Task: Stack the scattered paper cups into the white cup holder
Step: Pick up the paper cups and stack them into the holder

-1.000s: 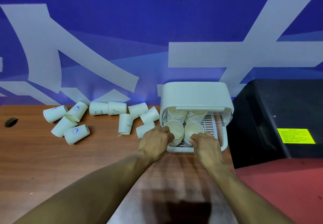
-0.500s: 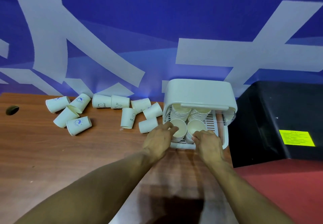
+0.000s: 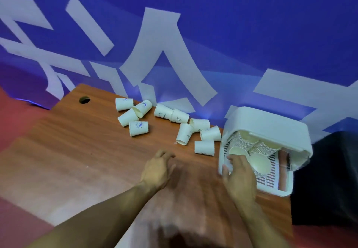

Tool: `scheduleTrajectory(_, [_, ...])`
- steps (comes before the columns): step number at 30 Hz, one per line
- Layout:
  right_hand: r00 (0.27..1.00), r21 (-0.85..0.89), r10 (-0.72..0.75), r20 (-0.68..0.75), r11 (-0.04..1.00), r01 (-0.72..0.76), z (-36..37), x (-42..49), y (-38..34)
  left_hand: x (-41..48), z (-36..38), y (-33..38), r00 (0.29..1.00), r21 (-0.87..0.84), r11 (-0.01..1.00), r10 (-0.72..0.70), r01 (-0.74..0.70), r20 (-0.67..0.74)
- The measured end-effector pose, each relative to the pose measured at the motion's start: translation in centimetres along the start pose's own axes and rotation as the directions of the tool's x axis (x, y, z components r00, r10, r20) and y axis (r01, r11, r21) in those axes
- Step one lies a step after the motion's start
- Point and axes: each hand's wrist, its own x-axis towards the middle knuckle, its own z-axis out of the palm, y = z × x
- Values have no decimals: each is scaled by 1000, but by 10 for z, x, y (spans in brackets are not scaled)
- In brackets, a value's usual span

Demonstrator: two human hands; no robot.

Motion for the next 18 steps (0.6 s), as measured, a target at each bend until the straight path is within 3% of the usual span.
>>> scheduleTrajectory(10, [961, 20, -222, 167, 975, 222, 40, 17, -101, -24, -36, -70, 983, -80, 988, -142, 133, -116])
scheduleTrajectory(18, [947, 21, -236, 218, 971, 237, 85, 52, -175, 12, -61, -136, 966, -164, 963, -233, 213, -109])
